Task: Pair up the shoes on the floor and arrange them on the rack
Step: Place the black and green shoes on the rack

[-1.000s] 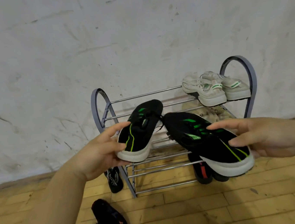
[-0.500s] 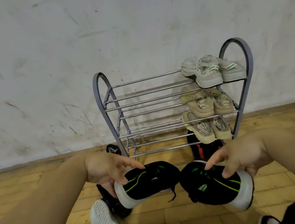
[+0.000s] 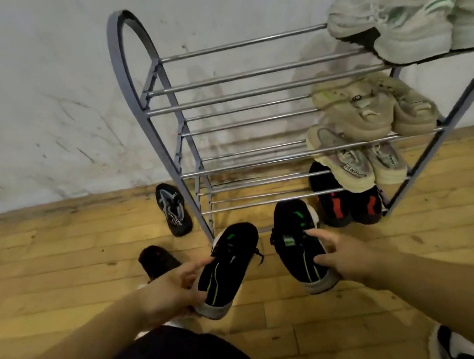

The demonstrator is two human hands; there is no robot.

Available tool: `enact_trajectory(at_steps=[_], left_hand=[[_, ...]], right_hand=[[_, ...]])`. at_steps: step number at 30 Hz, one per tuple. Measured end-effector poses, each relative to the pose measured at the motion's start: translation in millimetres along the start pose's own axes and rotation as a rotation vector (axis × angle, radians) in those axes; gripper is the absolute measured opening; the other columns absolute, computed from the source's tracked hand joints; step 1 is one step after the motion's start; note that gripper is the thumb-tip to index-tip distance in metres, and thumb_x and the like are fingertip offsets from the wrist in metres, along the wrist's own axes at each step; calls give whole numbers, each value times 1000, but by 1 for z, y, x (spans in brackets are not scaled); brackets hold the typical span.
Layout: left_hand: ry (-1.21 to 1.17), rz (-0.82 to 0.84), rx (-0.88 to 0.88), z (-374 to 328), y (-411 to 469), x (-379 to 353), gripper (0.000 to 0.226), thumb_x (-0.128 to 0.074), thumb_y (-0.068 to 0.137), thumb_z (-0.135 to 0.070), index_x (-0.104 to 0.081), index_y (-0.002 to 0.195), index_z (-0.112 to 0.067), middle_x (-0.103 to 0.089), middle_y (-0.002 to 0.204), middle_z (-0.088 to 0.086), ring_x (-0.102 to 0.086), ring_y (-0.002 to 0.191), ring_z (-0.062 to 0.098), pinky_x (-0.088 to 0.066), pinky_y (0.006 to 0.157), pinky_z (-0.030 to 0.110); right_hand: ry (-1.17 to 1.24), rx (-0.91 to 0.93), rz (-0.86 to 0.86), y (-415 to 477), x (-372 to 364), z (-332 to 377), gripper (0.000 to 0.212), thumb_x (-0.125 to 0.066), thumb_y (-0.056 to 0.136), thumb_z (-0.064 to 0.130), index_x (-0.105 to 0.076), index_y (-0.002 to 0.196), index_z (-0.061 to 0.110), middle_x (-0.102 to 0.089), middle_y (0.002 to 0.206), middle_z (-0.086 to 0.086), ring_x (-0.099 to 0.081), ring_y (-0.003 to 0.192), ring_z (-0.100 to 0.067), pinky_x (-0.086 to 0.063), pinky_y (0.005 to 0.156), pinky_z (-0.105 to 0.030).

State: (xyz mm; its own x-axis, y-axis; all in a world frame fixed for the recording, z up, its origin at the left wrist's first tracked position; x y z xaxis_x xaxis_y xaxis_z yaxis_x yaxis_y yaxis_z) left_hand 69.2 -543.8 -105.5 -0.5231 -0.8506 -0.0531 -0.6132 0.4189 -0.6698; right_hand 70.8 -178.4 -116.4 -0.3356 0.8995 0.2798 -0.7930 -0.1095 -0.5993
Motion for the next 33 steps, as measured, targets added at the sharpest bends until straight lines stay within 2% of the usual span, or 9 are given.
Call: enact_trajectory(at_steps=[7, 12, 17, 20, 23, 25, 28, 30, 33], left_hand=[[-239, -211, -102, 41, 102, -1, 77, -70, 92, 6, -52, 144, -48, -61, 144, -8, -66, 126, 26, -58, 97, 53], [-296, -274, -176, 33, 162, 10, 79, -64, 94, 10, -46, 149, -44, -60, 142, -11, -62, 128, 21, -59, 97, 45], [-271, -366, -237, 28, 215, 29, 82, -59, 97, 10, -36, 156, -43, -49, 154, -10, -56, 135, 24, -55, 102, 55], [12, -387, -209, 27, 229, 31, 82, -56, 102, 2, -20, 162, -39, -25, 165, -13, -25, 156, 24, -30, 125, 45], [496, -405, -177, 41, 226, 31, 85, -61, 104, -23, -4, 165, -30, 6, 171, -10, 12, 155, 8, -4, 125, 27], [528, -437, -192, 51, 218, 32, 87, -66, 101, -29, -7, 165, -32, 0, 173, -10, -2, 158, 11, -22, 128, 36], [547, -507, -131, 58, 195, 29, 79, -66, 99, -37, -18, 163, -39, -16, 170, -13, -38, 148, 19, -47, 112, 41], [665, -589, -71, 66, 172, 29, 76, -65, 97, -46, -22, 160, -42, -24, 164, -11, -45, 140, 23, -50, 106, 42], [943, -741, 107, 88, 140, 40, 85, -60, 90, -67, -18, 159, -44, -20, 165, 1, -30, 146, 36, -38, 116, 51]], right_hand=[[34, 32, -50, 104, -25, -21, 67, -66, 99, 14, -40, 150, 49, -50, 151, 3, -54, 133, -21, -53, 106, -44], [38, 68, -83, 165, -22, -20, 63, -64, 101, 13, -42, 150, 44, -52, 144, 8, -54, 124, -11, -52, 89, -15], [66, 76, -67, 225, -22, -1, 65, -62, 102, 16, -36, 154, 45, -50, 153, 2, -50, 138, -22, -45, 113, -42], [-127, 55, -13, 240, -27, 11, 66, -53, 107, 26, -20, 159, 47, -39, 156, 6, -52, 134, -23, -51, 99, -32], [-410, 33, 16, 239, -31, 3, 68, -45, 107, 44, -6, 163, 39, -14, 170, 4, -38, 145, -25, -39, 112, -37], [-445, 47, -17, 232, -31, -4, 70, -43, 106, 50, -5, 164, 38, -11, 172, 5, -22, 154, -24, -27, 121, -39], [-452, 93, -96, 216, -36, -4, 72, -47, 104, 52, -7, 163, 39, -15, 170, 5, -25, 153, -23, -28, 118, -36], [-489, 85, -111, 200, -44, -4, 73, -49, 103, 50, -9, 163, 37, -17, 167, 1, -35, 147, -26, -35, 111, -35], [-648, 136, -148, 175, -62, -6, 71, -51, 101, 48, -16, 161, 33, -22, 160, -4, -46, 136, -28, -45, 99, -34]])
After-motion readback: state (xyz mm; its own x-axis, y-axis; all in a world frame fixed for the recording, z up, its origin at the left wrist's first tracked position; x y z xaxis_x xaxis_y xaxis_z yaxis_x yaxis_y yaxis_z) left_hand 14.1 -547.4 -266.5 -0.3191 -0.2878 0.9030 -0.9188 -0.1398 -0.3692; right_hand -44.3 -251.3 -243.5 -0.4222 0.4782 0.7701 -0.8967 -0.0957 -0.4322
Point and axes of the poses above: each hand's wrist, its own y-axis towards the middle knuckle, its own x-axis out of the back of the hand, z = x × y, the point moved 4 cm from there along y, towards the middle knuckle
